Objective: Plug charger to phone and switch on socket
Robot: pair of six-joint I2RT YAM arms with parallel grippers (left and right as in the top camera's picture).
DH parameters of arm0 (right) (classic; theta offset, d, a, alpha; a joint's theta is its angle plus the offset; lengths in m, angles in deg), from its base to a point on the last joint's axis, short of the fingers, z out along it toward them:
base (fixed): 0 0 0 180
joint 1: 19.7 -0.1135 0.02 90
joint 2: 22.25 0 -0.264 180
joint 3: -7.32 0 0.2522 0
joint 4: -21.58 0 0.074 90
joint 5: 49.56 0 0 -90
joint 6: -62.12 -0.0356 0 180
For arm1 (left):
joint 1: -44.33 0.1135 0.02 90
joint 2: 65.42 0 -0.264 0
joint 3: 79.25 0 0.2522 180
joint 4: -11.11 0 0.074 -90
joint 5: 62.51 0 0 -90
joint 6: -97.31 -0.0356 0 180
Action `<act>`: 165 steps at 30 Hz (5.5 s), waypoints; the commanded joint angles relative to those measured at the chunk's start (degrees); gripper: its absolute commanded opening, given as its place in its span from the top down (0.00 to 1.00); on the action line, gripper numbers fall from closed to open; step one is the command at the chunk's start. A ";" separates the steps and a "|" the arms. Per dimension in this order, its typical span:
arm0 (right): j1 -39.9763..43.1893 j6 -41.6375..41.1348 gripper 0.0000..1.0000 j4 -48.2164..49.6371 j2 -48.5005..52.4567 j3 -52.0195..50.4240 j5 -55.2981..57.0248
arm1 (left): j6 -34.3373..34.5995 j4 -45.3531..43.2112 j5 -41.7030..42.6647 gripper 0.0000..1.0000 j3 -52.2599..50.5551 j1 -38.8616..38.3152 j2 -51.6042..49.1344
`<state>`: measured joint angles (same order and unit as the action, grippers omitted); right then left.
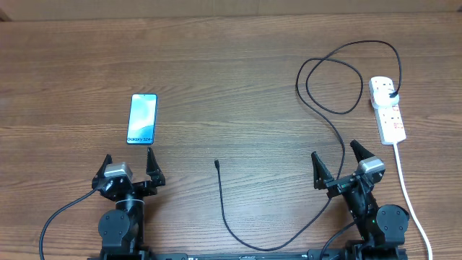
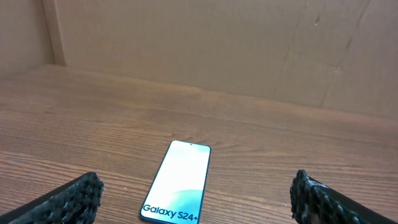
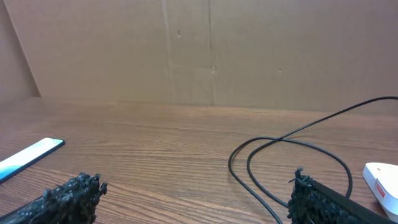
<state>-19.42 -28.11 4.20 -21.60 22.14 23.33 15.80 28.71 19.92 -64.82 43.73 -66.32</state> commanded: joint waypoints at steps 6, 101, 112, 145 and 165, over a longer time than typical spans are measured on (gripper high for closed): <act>-0.31 0.09 0.00 0.35 -0.24 -0.59 0.52 | -1.22 -0.13 -0.31 0.00 -0.39 0.59 0.66; -0.31 0.09 0.00 -13.03 17.35 23.12 -1.01 | -5.51 22.53 4.66 0.00 42.29 0.59 -30.51; -0.31 0.09 0.00 -27.65 32.57 40.24 -1.01 | -5.07 37.64 5.73 0.01 61.40 0.59 -48.92; -0.31 0.09 0.00 -54.58 63.82 66.55 -14.78 | -7.96 50.77 2.54 0.00 83.49 0.79 -100.06; -0.31 0.09 0.00 -54.84 63.84 66.51 -14.53 | -8.31 43.41 2.69 0.00 83.49 4.20 -116.43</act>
<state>-19.42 -28.14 -50.75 42.42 87.04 9.17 7.32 72.18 23.33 17.51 47.12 -182.03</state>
